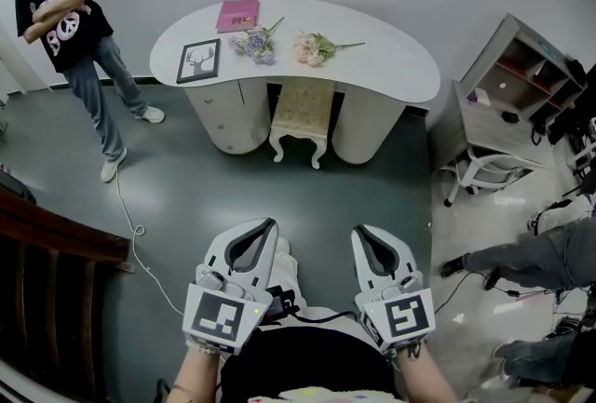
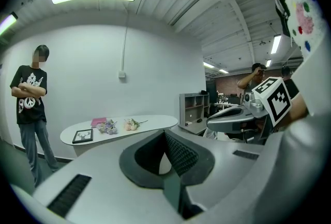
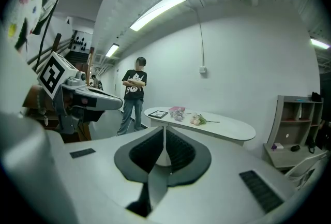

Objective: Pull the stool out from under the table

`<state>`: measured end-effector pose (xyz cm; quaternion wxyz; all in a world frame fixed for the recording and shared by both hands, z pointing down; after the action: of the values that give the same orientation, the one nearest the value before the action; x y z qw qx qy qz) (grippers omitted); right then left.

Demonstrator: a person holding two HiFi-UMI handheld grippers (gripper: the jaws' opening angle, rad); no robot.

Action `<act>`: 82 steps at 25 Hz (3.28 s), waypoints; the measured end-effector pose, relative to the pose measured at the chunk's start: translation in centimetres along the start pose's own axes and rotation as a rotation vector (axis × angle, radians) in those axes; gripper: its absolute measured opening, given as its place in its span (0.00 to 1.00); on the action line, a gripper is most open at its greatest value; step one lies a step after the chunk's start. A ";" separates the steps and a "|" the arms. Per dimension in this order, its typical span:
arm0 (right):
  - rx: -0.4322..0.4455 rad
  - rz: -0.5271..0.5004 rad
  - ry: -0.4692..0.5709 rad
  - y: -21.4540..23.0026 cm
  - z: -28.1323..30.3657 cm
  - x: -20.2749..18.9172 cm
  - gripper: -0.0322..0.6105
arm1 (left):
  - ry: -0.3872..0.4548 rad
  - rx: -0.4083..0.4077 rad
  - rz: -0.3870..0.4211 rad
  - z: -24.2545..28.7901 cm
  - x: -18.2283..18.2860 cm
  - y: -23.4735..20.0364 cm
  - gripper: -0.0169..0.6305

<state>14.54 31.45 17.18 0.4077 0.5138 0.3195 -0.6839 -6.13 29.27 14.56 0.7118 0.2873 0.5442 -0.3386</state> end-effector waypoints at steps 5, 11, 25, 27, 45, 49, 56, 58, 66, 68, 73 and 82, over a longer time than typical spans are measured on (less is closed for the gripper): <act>-0.018 0.013 -0.004 1.3 3.0 0.4 0.11 | 0.004 -0.023 0.008 3.0 0.3 -2.2 0.05; -0.020 0.018 -0.023 2.7 7.7 1.3 0.11 | 0.000 -0.036 0.016 6.6 0.8 -6.1 0.05; -0.055 0.037 -0.034 5.7 17.9 4.7 0.11 | -0.002 -0.079 0.039 14.4 2.8 -14.7 0.05; -0.061 0.039 -0.035 6.0 19.0 5.0 0.11 | -0.002 -0.086 0.039 15.3 3.1 -15.7 0.05; -0.104 0.064 -0.090 7.4 22.8 5.4 0.11 | -0.024 -0.125 -0.006 18.9 2.6 -18.9 0.05; -0.078 0.066 -0.109 7.8 23.2 4.9 0.11 | -0.033 -0.099 -0.023 19.0 2.2 -19.0 0.05; -0.001 0.052 -0.152 8.4 23.7 3.8 0.11 | -0.052 -0.031 -0.037 19.5 1.7 -19.2 0.05; 0.012 0.056 -0.165 8.6 23.8 3.3 0.11 | -0.053 -0.011 -0.036 19.7 1.4 -19.3 0.05; 0.036 0.055 -0.213 10.2 25.1 0.9 0.11 | -0.086 0.048 -0.069 20.7 -1.2 -19.3 0.05; 0.052 0.044 -0.227 10.4 25.8 -0.2 0.11 | -0.096 0.057 -0.076 21.1 -2.4 -19.5 0.05; 0.072 0.033 -0.273 11.3 27.3 -3.0 0.11 | -0.117 0.070 -0.094 22.2 -5.5 -19.9 0.05; 0.086 0.045 -0.343 13.1 31.5 -9.3 0.11 | -0.161 0.063 -0.120 25.5 -12.5 -21.2 0.05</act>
<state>13.52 0.52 34.33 0.4490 0.4137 0.2042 -0.7653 -10.42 -1.23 31.96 0.7223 0.2483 0.4904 -0.4197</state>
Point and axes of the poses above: the fingertips, and each gripper's own axes: z forward along the fingers, y to its right, x out of its top, the point moved 8 cm from there along -z, backward along the fingers, and after that the axes turned 2 degrees about z, right-handed, at the moved point
